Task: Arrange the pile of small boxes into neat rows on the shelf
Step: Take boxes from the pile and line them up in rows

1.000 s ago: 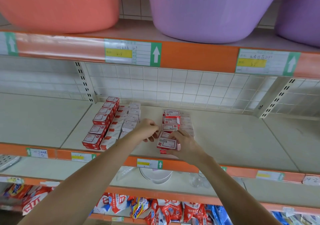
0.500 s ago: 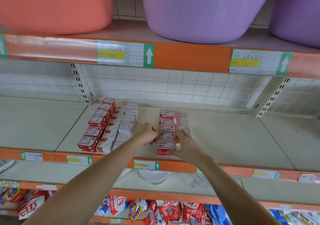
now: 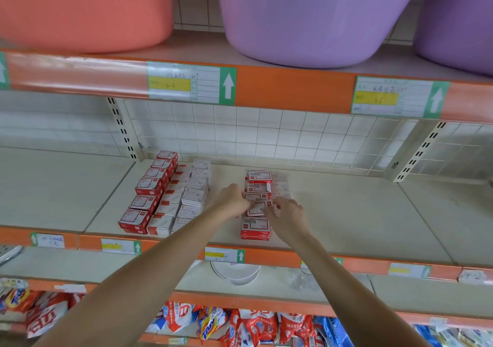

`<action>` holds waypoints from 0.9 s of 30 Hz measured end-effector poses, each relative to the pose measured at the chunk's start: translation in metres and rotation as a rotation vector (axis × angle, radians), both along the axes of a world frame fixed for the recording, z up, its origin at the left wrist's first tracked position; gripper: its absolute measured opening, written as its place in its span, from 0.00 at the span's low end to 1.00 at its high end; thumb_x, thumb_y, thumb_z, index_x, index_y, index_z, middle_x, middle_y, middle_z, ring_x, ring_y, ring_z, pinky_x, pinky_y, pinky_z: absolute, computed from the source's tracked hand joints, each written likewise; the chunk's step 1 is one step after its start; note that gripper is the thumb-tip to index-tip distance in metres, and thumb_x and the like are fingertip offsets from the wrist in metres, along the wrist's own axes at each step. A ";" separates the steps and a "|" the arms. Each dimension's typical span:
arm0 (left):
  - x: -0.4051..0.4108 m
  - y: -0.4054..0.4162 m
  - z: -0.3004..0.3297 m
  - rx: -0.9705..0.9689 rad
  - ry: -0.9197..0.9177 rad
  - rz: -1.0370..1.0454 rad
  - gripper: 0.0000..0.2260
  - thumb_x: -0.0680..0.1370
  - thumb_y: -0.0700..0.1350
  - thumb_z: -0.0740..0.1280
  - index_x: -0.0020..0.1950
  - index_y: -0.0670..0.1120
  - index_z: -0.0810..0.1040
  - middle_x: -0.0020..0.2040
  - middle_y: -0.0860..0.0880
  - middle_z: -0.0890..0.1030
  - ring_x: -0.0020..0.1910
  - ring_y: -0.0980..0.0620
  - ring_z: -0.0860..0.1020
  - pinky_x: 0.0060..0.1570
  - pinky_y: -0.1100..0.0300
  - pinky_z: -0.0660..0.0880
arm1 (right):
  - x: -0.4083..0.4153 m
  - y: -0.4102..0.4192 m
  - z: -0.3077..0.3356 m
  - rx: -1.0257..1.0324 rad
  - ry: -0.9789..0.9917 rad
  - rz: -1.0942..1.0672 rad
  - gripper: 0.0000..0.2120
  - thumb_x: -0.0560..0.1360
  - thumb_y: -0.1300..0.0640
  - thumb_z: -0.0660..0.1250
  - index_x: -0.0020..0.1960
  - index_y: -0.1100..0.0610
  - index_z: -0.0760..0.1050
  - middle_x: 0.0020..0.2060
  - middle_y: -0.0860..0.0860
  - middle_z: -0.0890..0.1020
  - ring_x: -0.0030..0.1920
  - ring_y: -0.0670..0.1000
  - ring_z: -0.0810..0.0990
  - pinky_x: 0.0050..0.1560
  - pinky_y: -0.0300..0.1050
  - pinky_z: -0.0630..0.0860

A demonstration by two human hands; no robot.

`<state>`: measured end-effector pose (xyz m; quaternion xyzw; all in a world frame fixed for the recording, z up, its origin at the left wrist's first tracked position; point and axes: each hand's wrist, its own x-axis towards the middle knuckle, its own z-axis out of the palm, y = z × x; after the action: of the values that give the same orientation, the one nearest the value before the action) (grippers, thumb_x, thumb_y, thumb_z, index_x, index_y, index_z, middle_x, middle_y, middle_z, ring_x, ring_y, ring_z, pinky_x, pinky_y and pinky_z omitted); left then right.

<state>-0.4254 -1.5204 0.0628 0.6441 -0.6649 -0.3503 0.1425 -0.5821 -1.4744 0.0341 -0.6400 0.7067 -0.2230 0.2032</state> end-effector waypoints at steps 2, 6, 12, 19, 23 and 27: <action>0.000 -0.001 0.000 0.002 0.026 -0.016 0.10 0.77 0.50 0.71 0.38 0.47 0.78 0.35 0.50 0.82 0.28 0.57 0.76 0.23 0.68 0.68 | 0.000 0.000 0.002 -0.030 -0.185 -0.032 0.14 0.79 0.52 0.65 0.63 0.53 0.72 0.54 0.51 0.81 0.53 0.52 0.78 0.49 0.45 0.75; 0.003 0.000 -0.001 -0.013 -0.004 -0.078 0.11 0.77 0.52 0.71 0.38 0.47 0.79 0.32 0.52 0.80 0.26 0.57 0.75 0.26 0.67 0.70 | -0.003 -0.003 0.006 -0.148 -0.355 -0.002 0.11 0.76 0.60 0.67 0.55 0.48 0.73 0.49 0.50 0.82 0.44 0.47 0.80 0.37 0.34 0.72; 0.011 -0.009 0.007 -0.200 0.111 -0.163 0.04 0.78 0.47 0.69 0.53 0.51 0.80 0.50 0.53 0.82 0.47 0.55 0.80 0.54 0.53 0.78 | -0.009 -0.007 0.023 -0.168 -0.460 0.086 0.12 0.76 0.63 0.69 0.56 0.51 0.73 0.45 0.50 0.82 0.39 0.44 0.79 0.33 0.31 0.75; 0.009 -0.009 0.015 -0.196 0.193 -0.273 0.07 0.78 0.47 0.70 0.54 0.50 0.83 0.48 0.55 0.83 0.48 0.57 0.79 0.52 0.59 0.77 | -0.008 -0.020 0.028 -0.141 -0.316 0.148 0.12 0.75 0.61 0.70 0.56 0.53 0.72 0.44 0.47 0.81 0.44 0.46 0.80 0.41 0.37 0.74; 0.001 -0.006 0.006 -0.247 0.059 -0.294 0.08 0.78 0.46 0.71 0.55 0.45 0.82 0.51 0.48 0.83 0.44 0.54 0.78 0.46 0.62 0.73 | -0.008 -0.021 0.019 -0.105 -0.282 0.158 0.11 0.74 0.60 0.72 0.53 0.53 0.73 0.43 0.47 0.80 0.44 0.50 0.80 0.46 0.45 0.78; -0.004 -0.004 0.000 -0.272 0.000 -0.262 0.07 0.80 0.45 0.68 0.55 0.45 0.80 0.50 0.48 0.82 0.46 0.51 0.80 0.45 0.58 0.76 | -0.010 -0.018 0.014 -0.095 -0.271 0.143 0.12 0.74 0.59 0.73 0.51 0.50 0.71 0.42 0.44 0.79 0.43 0.48 0.79 0.42 0.38 0.74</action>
<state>-0.4296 -1.5247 0.0628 0.5271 -0.7842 -0.2727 0.1813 -0.5925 -1.4921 0.0484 -0.6617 0.6141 -0.3255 0.2813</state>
